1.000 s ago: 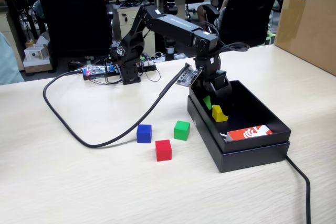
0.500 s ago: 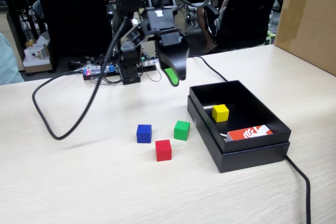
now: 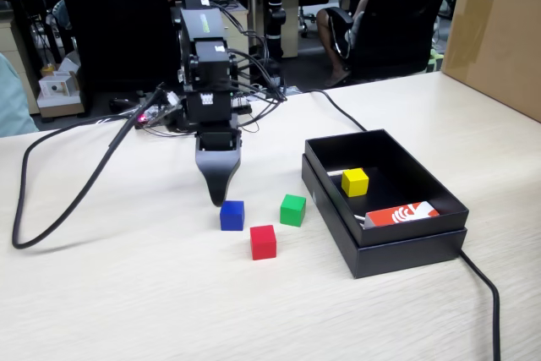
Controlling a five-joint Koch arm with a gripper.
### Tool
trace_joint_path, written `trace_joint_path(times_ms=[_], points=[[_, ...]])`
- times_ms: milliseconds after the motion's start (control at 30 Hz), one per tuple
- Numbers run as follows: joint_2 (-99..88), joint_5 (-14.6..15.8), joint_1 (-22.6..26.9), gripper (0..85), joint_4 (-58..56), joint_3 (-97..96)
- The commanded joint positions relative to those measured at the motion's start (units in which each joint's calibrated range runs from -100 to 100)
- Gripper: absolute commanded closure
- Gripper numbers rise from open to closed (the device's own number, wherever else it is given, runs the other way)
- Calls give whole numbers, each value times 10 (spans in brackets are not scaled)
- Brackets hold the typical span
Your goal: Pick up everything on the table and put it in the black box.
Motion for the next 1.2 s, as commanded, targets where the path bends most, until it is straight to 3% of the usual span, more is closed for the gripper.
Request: trace_joint_path(times_ms=[0,333,433,567,633,867,1167], points=[[15,5,-2,388,-1,19],[127,8,1,411,0,68],[151,7,2,491,0,91],[159,4,2,676,0,117],[151,4,2,714,0,118],[14,-3,17,717,-2,110],[-135,-9,126,716,-11,166]])
